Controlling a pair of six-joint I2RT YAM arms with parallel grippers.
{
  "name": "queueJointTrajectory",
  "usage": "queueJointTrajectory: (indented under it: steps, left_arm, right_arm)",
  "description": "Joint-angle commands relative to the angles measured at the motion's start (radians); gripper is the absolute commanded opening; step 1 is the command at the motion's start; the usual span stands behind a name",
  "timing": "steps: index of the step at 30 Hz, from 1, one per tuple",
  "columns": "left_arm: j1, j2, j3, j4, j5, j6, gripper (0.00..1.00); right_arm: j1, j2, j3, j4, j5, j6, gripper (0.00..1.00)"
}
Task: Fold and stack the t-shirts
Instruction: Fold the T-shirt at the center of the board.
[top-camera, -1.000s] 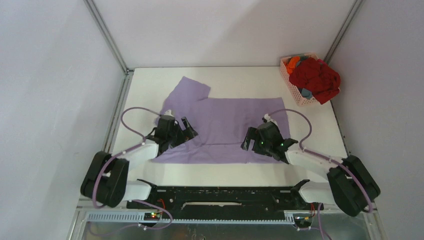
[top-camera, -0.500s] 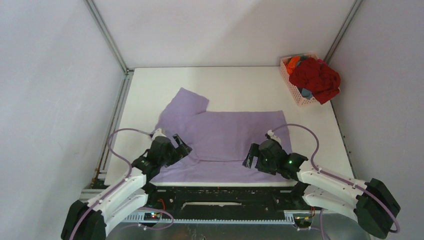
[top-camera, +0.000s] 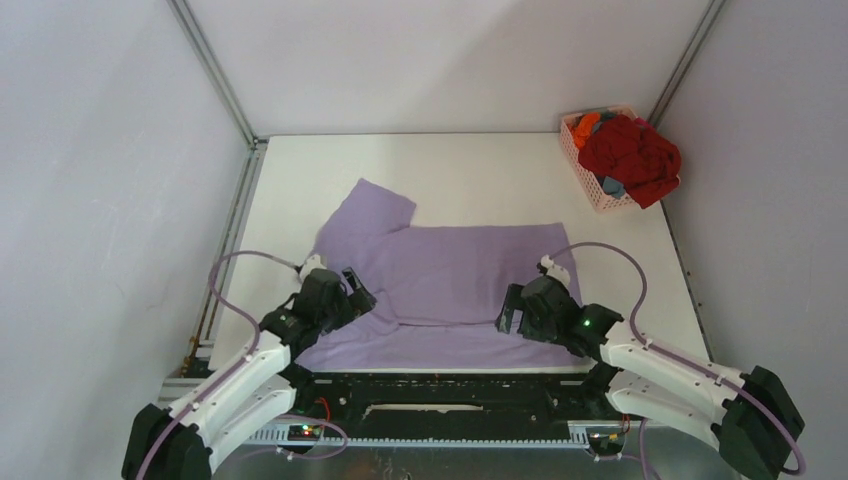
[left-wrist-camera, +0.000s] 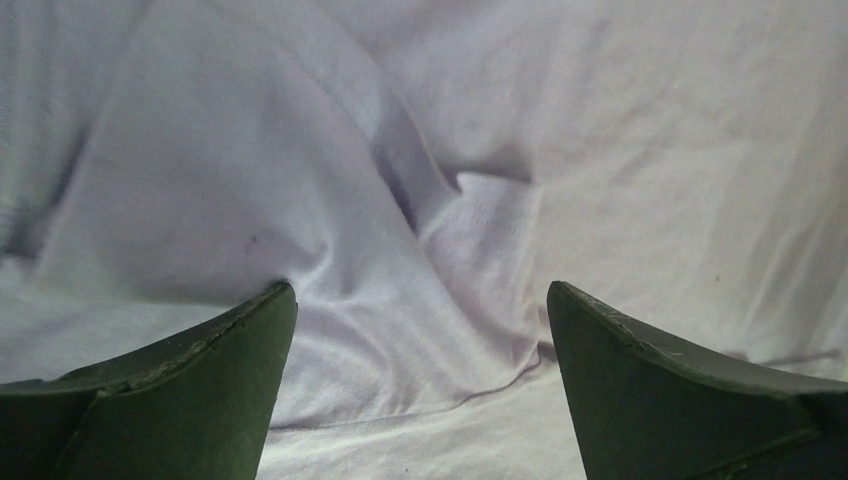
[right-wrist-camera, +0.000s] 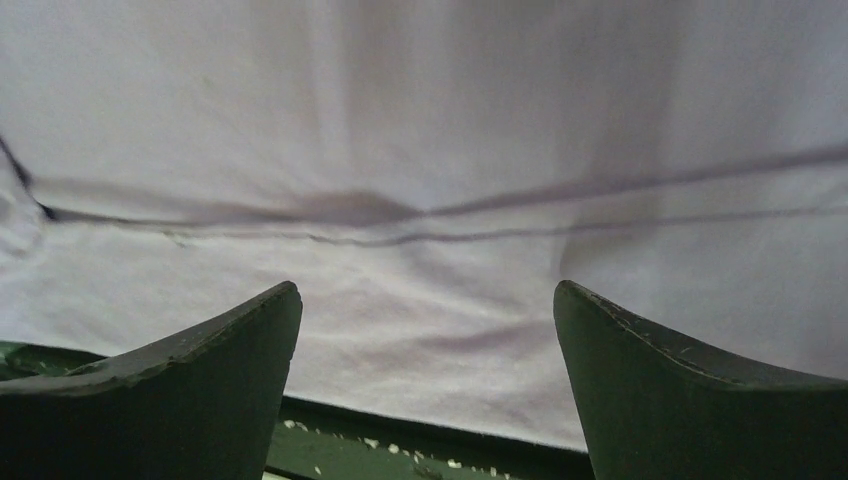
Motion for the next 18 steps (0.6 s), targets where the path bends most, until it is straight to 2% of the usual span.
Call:
queueJointTrajectory:
  steps: [1,4,8,10,13,18]
  left_arm:
    - [0.001,0.052,0.199,-0.016,-0.156,0.098,1.00]
    - [0.014,0.141,0.314,0.042,-0.213,0.152,1.00]
    - [0.090,0.357,0.503,0.082,-0.185,0.234,1.00]
    - [0.147,0.514,0.616,0.102,-0.146,0.266,1.00]
    - [0.213,0.726,0.787,0.120,-0.078,0.316,1.00]
    - [0.283,1.089,1.159,0.043,-0.012,0.371,1.00]
  right_arm:
    - [-0.062,-0.039,0.083,0.141,0.102,-0.104,1.00]
    - [-0.143,-0.027,0.083,0.284,0.094,-0.134,1.00]
    - [-0.303,0.016,0.091,0.404,-0.005,-0.186,1.00]
    - [-0.385,0.039,0.092,0.431,-0.064,-0.188,0.99]
    - [-0.444,0.077,0.092,0.464,-0.083,-0.231,1.00]
    - [-0.515,0.138,0.094,0.489,-0.101,-0.263,1.00]
